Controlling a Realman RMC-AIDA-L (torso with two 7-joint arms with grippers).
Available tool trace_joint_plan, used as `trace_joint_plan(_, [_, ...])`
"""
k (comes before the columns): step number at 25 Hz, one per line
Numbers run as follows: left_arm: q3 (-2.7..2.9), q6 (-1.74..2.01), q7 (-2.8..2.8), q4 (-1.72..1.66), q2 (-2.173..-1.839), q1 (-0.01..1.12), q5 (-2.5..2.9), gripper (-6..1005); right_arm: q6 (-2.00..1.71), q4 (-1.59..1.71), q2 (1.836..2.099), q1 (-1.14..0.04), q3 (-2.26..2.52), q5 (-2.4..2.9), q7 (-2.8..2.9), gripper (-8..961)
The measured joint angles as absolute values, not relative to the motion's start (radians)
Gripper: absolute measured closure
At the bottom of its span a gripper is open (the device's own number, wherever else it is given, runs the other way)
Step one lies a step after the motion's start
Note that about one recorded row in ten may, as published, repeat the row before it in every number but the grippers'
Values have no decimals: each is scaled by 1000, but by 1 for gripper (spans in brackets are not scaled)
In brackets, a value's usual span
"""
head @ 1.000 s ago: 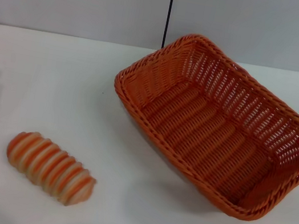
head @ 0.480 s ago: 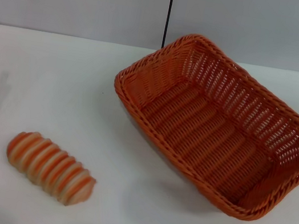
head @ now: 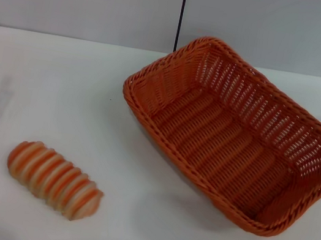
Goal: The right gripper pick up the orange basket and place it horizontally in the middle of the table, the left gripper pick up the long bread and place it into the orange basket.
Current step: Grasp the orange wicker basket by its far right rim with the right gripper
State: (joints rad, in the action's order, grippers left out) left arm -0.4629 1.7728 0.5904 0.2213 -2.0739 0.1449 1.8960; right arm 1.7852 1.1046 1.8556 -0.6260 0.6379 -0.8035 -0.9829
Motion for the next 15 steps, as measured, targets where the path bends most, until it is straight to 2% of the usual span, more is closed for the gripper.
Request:
trace_joint_plan(9, [-453,1767,591,221,-2074,136,1896,165,1734,961,1862,-689,752,-763,-987,302])
trace_joint_plan(14, [-451,1765,591,223,-2074,130,1896,166,1694,920,1884,-708,770,-721,-987,309])
trace_joint_plan(15, [-451,1765,591,224,-2074,130,1896,166,1680,915,1898,-712,774,-699,-987,316])
